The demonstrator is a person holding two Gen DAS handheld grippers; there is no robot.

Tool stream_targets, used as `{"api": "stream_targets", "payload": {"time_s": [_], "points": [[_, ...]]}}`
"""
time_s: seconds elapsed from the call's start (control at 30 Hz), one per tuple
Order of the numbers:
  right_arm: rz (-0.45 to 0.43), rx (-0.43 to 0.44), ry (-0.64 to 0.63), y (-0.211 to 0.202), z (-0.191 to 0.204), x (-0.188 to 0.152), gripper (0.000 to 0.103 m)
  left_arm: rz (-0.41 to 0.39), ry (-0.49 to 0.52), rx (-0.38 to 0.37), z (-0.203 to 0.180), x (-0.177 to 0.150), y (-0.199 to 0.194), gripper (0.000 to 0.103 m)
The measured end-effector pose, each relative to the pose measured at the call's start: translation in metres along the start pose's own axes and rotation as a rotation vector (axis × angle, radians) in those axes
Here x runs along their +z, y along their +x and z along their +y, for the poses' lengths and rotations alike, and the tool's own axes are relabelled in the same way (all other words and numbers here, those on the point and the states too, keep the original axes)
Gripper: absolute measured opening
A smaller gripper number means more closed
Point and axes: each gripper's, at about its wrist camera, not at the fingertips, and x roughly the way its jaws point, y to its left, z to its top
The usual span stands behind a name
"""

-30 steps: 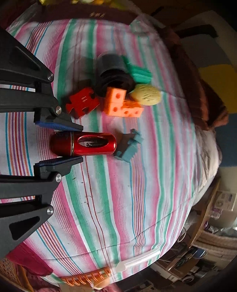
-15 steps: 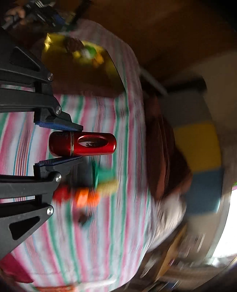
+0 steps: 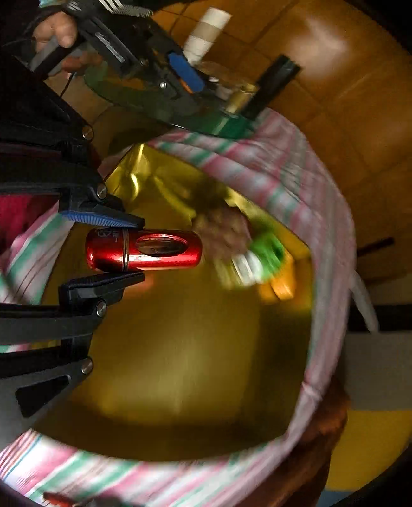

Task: Organize rigid objects
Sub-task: 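Carry the red cylinder into the gold tray and open the right tool, then withdraw both tools from the tray back toward the toy pile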

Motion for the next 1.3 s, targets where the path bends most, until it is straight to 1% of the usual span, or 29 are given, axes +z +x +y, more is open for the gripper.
{"api": "stream_targets", "payload": {"time_s": [0.13, 0.27, 0.43, 0.5, 0.53, 0.6, 0.73, 0.8, 0.87, 1.0, 1.07, 1.2, 1.3], "points": [[0.057, 0.015, -0.011, 0.031, 0.020, 0.007, 0.025, 0.011, -0.018, 0.006, 0.007, -0.003, 0.004, 0.068], [0.086, 0.001, 0.002, 0.053, 0.035, 0.013, 0.026, 0.019, -0.030, 0.003, 0.012, -0.004, 0.007, 0.068], [0.092, 0.034, 0.030, 0.061, 0.035, 0.020, 0.026, 0.028, -0.035, 0.001, 0.014, -0.005, 0.010, 0.068], [0.092, 0.065, 0.045, 0.060, 0.033, 0.020, 0.031, 0.026, -0.036, 0.001, 0.014, -0.006, 0.010, 0.068], [0.091, 0.080, 0.053, 0.059, 0.033, 0.020, 0.035, 0.025, -0.036, 0.001, 0.014, -0.006, 0.009, 0.068], [0.082, 0.090, 0.058, 0.054, 0.031, 0.018, 0.037, 0.025, -0.036, 0.001, 0.014, -0.006, 0.008, 0.068], [0.040, 0.080, 0.053, 0.040, 0.030, 0.017, 0.038, 0.020, -0.027, 0.000, 0.010, -0.005, 0.006, 0.068], [0.010, 0.056, 0.040, 0.030, 0.029, 0.015, 0.038, 0.014, -0.017, -0.003, 0.007, -0.004, 0.003, 0.068], [-0.039, 0.023, 0.011, 0.014, 0.029, 0.012, 0.038, 0.007, -0.003, -0.007, 0.002, -0.003, -0.001, 0.069], [-0.131, -0.035, -0.050, -0.017, 0.026, 0.003, 0.038, -0.011, 0.036, -0.024, -0.012, 0.001, -0.007, 0.075], [-0.182, -0.077, -0.074, -0.034, 0.022, -0.002, 0.040, -0.021, 0.059, -0.032, -0.020, 0.003, -0.011, 0.075], [-0.264, -0.147, -0.071, -0.063, 0.005, -0.012, 0.045, -0.035, 0.110, -0.063, -0.040, 0.006, -0.016, 0.077], [-0.312, -0.198, -0.028, -0.086, -0.019, -0.020, 0.047, -0.033, 0.149, -0.082, -0.056, 0.007, -0.018, 0.077]]}}
